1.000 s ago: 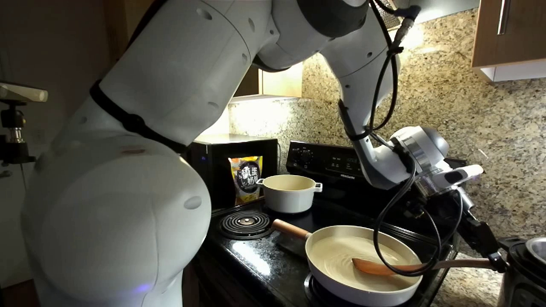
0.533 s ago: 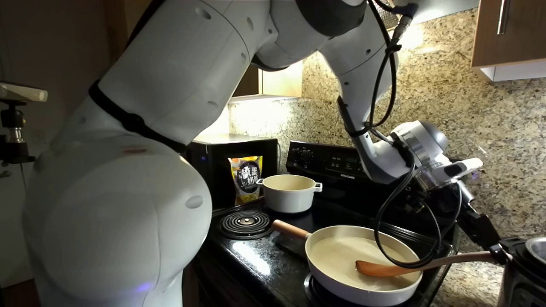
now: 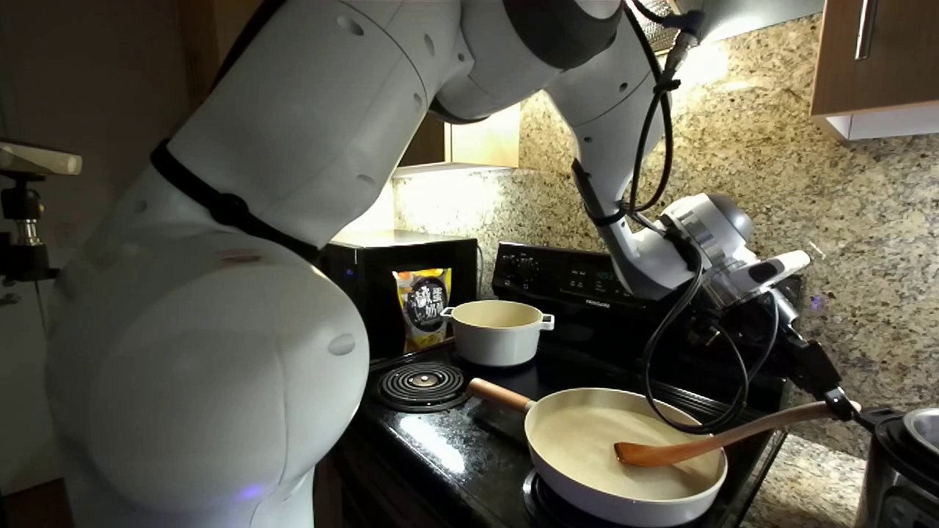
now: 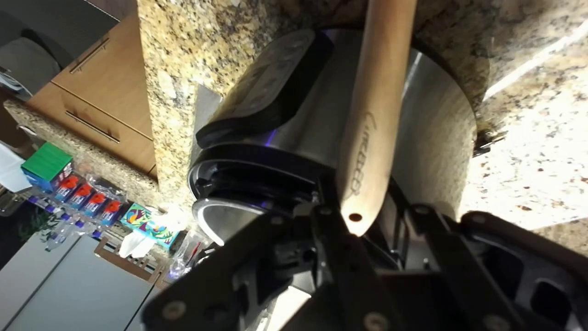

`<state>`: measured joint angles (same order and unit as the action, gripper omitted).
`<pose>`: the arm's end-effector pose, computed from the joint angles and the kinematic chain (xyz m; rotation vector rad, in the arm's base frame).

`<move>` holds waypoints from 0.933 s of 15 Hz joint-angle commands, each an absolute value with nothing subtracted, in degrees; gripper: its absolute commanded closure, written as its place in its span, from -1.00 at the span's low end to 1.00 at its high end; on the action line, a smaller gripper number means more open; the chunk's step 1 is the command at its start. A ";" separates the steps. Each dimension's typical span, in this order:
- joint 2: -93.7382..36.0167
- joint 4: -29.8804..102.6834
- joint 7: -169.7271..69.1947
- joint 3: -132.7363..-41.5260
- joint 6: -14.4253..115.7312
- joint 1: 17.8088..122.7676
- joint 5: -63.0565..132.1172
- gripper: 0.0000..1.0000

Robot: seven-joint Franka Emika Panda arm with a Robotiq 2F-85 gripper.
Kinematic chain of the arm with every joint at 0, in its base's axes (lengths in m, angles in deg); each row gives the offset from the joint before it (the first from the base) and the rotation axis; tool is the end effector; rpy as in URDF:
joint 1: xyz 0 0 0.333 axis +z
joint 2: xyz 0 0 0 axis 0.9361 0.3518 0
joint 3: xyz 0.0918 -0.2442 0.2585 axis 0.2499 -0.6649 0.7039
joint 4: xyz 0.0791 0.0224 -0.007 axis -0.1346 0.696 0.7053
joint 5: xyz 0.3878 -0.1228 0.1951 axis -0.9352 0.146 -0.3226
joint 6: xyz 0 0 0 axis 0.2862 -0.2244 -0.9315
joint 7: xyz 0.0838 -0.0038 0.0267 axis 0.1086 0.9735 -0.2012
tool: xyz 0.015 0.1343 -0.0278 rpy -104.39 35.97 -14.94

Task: Stir the water in the pan with the spatula

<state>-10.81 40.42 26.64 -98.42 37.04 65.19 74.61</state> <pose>0.6917 -0.2764 0.2451 1.9266 -1.4146 0.3123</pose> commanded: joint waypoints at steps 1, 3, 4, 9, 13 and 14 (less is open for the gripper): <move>-10.86 39.83 23.48 -97.02 36.30 66.00 74.18 0.85; -10.86 39.64 22.81 -96.08 36.01 66.57 74.03 0.85; -10.86 39.78 22.46 -95.89 36.46 66.65 74.20 0.85; -11.93 40.75 19.81 -95.25 38.35 66.87 74.38 0.85; -12.50 41.86 15.55 -95.01 41.95 66.18 74.11 0.85; -12.68 42.17 14.33 -94.96 43.08 66.07 74.04 0.85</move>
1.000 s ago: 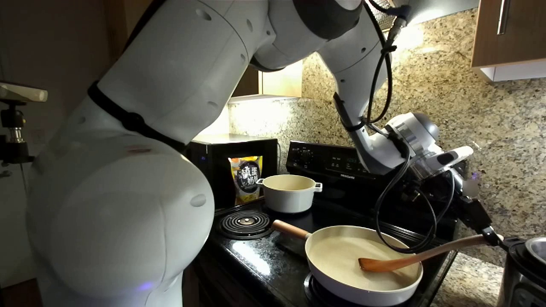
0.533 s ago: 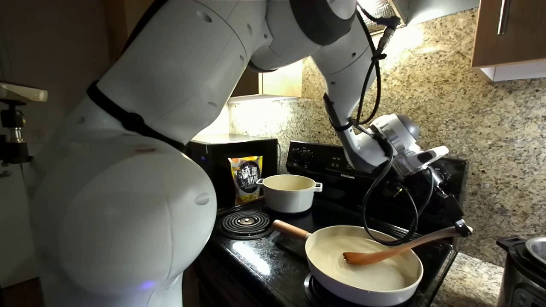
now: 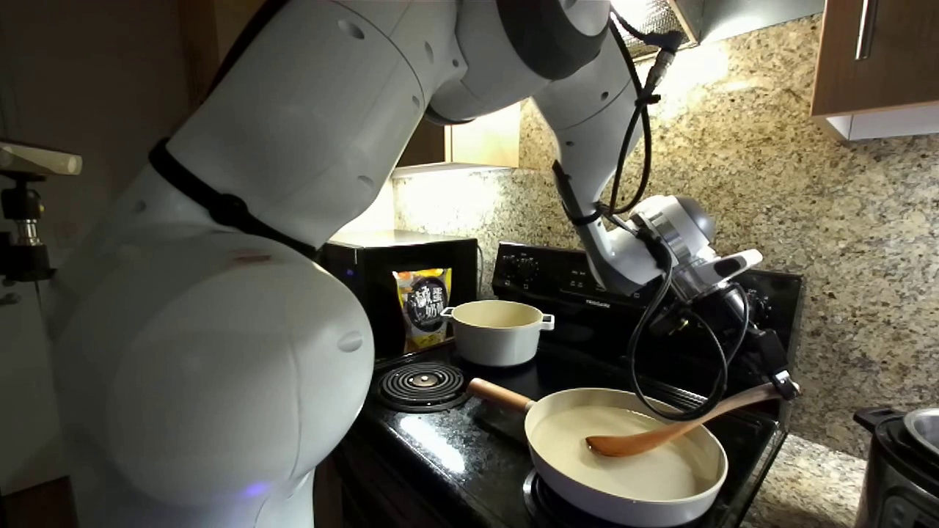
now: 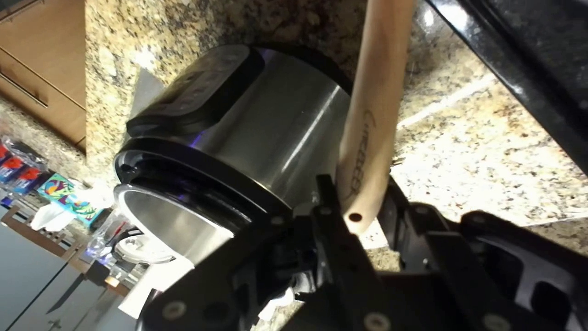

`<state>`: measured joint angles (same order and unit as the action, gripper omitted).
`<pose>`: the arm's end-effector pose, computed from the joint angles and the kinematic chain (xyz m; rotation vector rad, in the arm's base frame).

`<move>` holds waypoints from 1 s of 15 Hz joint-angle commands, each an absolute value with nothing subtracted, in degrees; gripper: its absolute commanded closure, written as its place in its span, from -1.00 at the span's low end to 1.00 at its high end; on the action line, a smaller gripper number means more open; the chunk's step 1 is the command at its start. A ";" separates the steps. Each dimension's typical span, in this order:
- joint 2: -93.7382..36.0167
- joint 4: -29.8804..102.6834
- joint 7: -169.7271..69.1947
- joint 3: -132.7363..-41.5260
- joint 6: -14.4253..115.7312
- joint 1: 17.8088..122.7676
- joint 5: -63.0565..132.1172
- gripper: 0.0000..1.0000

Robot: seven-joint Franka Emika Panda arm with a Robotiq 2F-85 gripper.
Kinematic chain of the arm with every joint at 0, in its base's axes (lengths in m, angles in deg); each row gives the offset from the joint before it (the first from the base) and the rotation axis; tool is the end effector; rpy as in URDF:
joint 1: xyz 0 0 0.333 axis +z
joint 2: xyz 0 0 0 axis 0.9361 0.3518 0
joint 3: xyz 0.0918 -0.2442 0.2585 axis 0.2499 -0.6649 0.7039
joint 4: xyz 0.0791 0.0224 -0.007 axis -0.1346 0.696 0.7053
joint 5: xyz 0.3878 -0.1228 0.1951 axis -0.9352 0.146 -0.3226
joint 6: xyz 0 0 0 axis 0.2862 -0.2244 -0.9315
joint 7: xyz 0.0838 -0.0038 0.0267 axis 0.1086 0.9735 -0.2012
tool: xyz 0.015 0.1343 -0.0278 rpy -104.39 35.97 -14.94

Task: Stir the water in the pan with the spatula

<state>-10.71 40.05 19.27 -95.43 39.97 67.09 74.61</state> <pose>0.7202 -0.2165 0.2420 2.1198 -1.2174 0.3249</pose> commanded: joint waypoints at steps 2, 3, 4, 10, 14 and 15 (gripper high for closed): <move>-13.00 42.83 12.79 -95.15 44.86 66.15 74.01 0.85; -13.20 43.29 12.25 -95.27 45.58 66.25 74.05 0.85; -13.32 43.62 11.89 -95.40 46.13 66.32 74.07 0.85; -14.22 45.81 12.51 -96.01 47.86 66.98 74.49 0.85; -15.04 47.60 12.97 -95.96 49.00 67.72 74.86 0.85; -15.23 48.03 13.04 -95.93 49.15 67.96 74.95 0.85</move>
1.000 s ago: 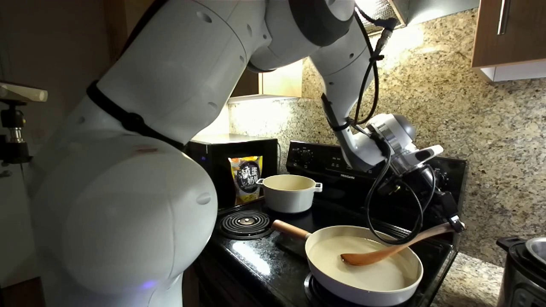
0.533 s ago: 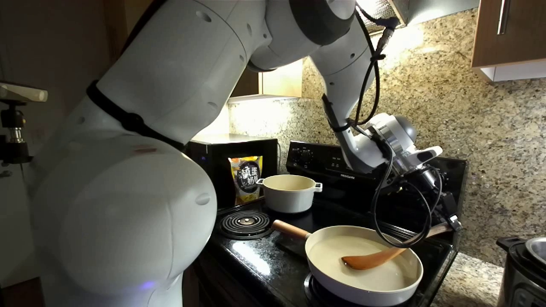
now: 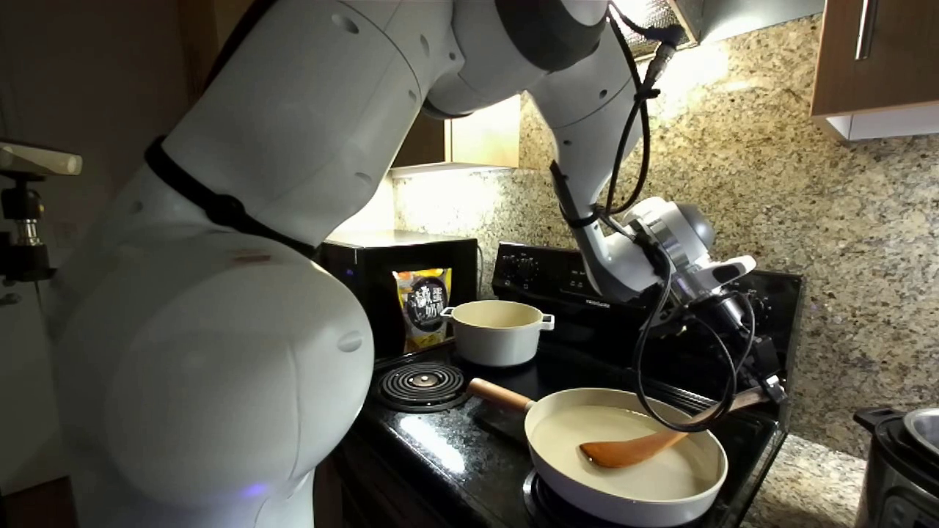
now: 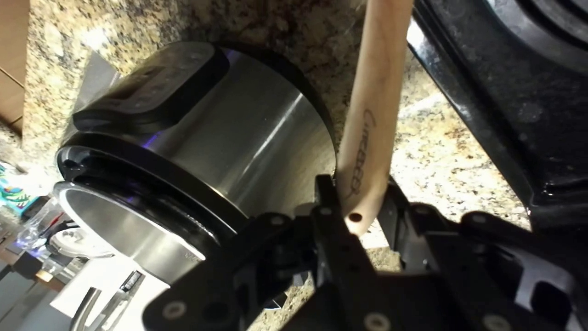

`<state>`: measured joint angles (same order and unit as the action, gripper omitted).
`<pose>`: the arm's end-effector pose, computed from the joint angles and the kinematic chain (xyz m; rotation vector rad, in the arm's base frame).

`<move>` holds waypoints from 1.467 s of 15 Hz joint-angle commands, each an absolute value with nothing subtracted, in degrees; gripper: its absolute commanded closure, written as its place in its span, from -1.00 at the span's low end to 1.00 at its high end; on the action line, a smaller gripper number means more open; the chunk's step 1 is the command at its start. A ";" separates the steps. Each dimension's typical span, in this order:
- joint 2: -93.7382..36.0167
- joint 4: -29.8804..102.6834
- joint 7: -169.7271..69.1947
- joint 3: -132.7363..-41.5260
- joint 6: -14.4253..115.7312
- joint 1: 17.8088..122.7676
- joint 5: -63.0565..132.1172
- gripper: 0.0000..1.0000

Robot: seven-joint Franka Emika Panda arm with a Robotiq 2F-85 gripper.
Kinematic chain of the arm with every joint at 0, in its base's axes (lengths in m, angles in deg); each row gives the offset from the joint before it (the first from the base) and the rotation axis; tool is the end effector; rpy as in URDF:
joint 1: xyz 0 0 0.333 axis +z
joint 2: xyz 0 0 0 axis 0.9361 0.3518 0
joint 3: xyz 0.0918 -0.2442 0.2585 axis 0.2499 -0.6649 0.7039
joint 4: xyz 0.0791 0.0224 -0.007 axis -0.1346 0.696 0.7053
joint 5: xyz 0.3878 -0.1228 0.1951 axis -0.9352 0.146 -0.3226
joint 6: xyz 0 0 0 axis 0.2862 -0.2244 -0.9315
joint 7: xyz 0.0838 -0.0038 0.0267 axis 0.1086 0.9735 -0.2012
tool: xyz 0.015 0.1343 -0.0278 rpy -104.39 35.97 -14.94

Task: Stir the water in the pan with the spatula

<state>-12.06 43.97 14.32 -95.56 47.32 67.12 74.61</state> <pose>0.7147 -0.2055 0.2315 2.2545 -1.0982 0.3509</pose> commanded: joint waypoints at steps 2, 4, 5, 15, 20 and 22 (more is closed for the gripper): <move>-15.54 48.66 13.14 -95.86 49.24 68.36 75.01 0.85; -16.04 49.37 13.41 -95.88 49.50 68.67 75.05 0.85; -16.27 49.63 13.41 -95.90 49.63 68.77 75.09 0.85; -18.54 53.60 4.33 -95.06 60.42 66.67 73.02 0.87; -15.91 50.83 7.07 -96.55 59.08 68.38 73.71 0.48; -15.92 50.83 7.07 -96.55 59.10 68.38 73.71 0.48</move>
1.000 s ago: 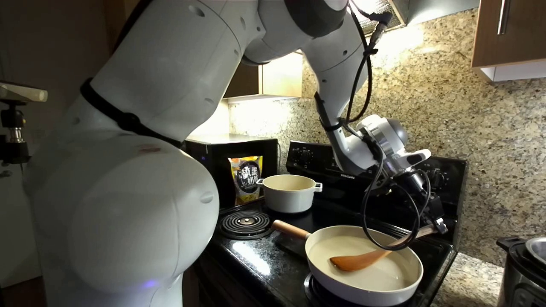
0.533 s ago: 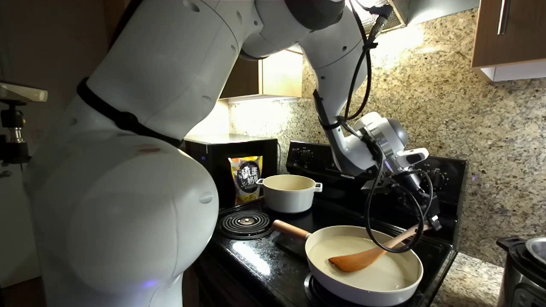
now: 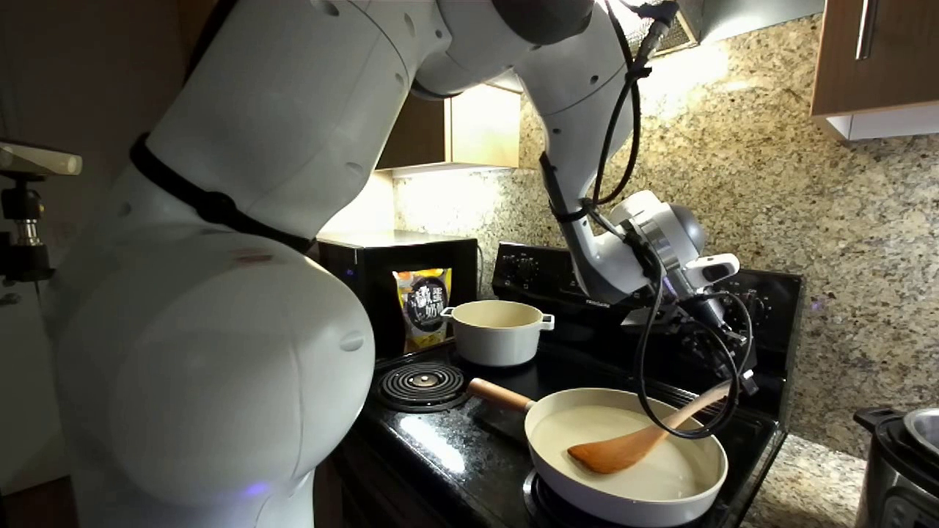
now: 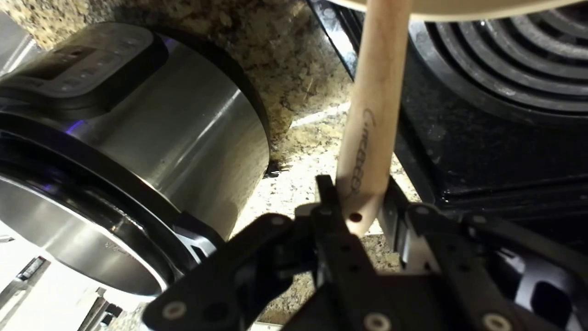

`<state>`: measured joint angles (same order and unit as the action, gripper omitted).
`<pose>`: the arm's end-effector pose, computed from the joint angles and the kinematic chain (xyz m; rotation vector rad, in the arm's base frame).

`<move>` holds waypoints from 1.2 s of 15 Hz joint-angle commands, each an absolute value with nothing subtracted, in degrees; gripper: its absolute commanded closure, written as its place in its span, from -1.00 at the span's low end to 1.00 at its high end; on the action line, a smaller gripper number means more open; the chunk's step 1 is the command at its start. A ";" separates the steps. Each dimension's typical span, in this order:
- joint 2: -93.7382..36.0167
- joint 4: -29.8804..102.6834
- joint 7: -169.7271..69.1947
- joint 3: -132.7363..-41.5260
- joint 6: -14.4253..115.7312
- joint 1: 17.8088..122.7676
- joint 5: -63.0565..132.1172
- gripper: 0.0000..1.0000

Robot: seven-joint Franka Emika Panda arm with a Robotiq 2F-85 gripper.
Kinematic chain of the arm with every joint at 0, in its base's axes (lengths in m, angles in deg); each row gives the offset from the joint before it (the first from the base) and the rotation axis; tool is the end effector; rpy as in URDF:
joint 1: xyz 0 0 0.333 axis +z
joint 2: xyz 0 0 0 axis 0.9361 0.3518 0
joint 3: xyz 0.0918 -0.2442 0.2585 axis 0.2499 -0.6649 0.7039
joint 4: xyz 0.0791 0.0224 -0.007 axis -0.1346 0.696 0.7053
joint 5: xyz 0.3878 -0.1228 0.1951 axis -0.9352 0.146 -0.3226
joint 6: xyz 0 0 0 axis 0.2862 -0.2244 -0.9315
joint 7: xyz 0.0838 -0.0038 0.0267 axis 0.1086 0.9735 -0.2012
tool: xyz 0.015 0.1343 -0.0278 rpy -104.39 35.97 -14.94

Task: Stir the water in the pan with the spatula

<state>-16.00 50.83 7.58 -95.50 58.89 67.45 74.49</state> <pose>0.7029 -0.1789 0.2343 2.4490 -0.9209 0.4392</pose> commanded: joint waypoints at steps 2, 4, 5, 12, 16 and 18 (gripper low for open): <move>-15.92 50.83 7.06 -96.55 59.10 68.38 73.71 0.48; -15.92 50.83 7.06 -96.55 59.11 68.38 73.71 0.87; -16.04 51.08 7.62 -96.59 59.34 68.53 73.67 0.87; -14.98 50.79 13.72 -96.82 59.44 70.85 73.72 0.87; -14.15 50.36 14.21 -96.39 60.55 70.94 73.49 0.87; -13.65 50.13 13.40 -96.17 61.27 70.45 73.09 0.87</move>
<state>-14.55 50.58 13.42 -95.91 59.23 70.59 74.47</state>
